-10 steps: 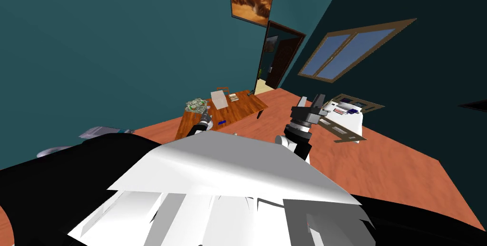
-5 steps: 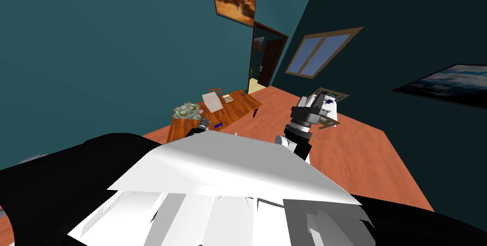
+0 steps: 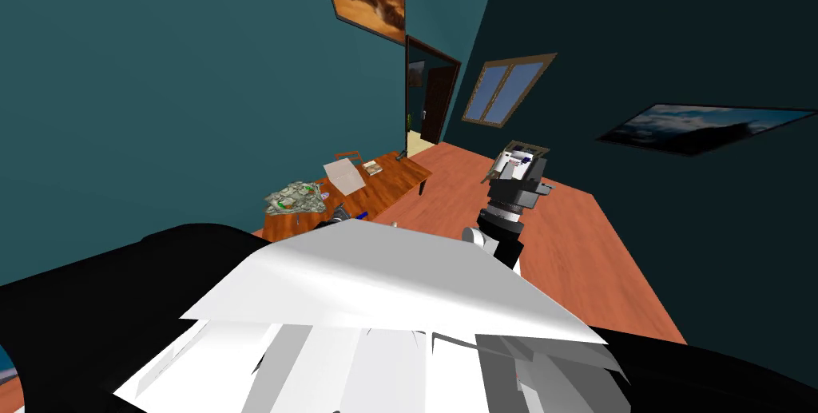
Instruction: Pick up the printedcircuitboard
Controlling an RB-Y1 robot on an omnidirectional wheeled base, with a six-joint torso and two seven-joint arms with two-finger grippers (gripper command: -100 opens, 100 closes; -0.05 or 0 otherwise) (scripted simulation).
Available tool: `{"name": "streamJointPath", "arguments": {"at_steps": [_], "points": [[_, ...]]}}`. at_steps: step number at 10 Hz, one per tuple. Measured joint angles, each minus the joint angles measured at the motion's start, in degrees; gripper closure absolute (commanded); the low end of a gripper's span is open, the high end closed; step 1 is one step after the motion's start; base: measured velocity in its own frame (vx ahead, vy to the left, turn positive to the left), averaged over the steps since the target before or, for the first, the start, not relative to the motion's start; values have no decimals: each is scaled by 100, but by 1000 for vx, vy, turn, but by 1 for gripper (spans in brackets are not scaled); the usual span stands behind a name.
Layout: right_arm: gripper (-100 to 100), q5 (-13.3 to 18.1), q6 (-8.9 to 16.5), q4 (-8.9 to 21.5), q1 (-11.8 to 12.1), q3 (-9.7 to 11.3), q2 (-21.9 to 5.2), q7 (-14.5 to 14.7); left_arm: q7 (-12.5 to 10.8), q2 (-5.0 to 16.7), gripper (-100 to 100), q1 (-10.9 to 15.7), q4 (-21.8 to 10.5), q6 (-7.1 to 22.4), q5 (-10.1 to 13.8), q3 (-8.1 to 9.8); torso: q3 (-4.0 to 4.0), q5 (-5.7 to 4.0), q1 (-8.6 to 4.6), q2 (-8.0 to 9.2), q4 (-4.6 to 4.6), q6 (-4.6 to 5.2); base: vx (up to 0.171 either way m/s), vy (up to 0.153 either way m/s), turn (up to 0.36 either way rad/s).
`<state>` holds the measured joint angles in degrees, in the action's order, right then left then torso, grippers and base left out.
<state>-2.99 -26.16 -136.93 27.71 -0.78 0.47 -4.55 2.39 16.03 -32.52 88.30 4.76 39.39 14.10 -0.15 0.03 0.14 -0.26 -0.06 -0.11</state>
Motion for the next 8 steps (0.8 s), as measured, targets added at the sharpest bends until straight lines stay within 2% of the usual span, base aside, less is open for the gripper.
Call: {"name": "streamJointPath", "arguments": {"at_steps": [1,2,3,4,5,6,7,8], "points": [[0,0,0,0,-1,1,0,0,-34,112,-100,2,-224,124,204,48,-2,1,5,-4,0,6,26,37,-211],[0,0,0,0,0,0,0,0,-35,70,-100,-12,-299,260,256,116,-2,1,3,-4,0,2,34,34,-359],[0,0,0,0,-1,0,0,0,-37,75,-100,-130,-380,397,418,156,-3,0,3,-6,-1,5,26,38,-185],[0,0,0,0,0,0,0,0,-26,-7,-100,-124,-460,533,428,239,-3,1,2,-6,-1,1,16,16,21],[0,0,0,0,1,0,0,0,-25,47,-100,-106,-588,535,493,210,-2,-1,-5,-4,-1,-1,35,14,-335],[0,0,0,0,-1,1,0,0,-29,111,-100,-106,-812,553,675,198,-4,-1,-4,-8,-1,7,32,35,-223],[0,0,0,0,0,0,0,0,-24,104,-100,-91,-986,592,747,208,-5,0,0,-8,-1,0,38,34,-316],[0,0,0,0,0,0,0,0,-19,69,-100,-102,-1176,720,848,289,-5,0,1,-10,-1,4,29,33,-155]]}}
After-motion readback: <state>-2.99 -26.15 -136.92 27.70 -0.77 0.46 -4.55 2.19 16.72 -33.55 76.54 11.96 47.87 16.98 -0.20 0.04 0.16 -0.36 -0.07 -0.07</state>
